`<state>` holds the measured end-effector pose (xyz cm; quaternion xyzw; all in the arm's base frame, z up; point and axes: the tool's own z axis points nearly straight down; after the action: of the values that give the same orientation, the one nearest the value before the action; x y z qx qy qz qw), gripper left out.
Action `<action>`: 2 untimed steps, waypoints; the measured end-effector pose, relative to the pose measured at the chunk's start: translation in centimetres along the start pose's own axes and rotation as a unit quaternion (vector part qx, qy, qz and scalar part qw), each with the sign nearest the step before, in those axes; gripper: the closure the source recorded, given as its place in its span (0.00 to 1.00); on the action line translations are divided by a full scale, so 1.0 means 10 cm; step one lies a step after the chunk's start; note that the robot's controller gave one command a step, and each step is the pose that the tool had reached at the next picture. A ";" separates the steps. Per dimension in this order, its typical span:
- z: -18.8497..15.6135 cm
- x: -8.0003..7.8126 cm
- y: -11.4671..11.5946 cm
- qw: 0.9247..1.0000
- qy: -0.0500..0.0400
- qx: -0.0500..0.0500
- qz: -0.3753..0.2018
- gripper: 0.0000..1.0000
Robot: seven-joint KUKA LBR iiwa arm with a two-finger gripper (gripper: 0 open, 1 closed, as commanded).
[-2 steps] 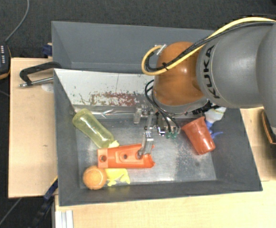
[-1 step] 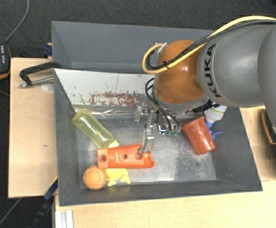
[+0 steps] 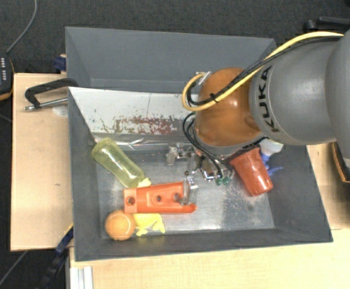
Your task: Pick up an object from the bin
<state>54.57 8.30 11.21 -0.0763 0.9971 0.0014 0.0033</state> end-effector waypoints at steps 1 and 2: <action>0.33 0.10 -0.08 0.992 0.004 0.000 -0.128 0.00; 0.40 0.19 -0.14 1.000 0.000 -0.001 -0.014 1.00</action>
Offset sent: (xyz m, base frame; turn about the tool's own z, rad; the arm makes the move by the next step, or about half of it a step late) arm -0.0171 -0.0174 -0.0412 -0.0286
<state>52.95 6.67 7.23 -0.0905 0.9959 0.0021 0.0033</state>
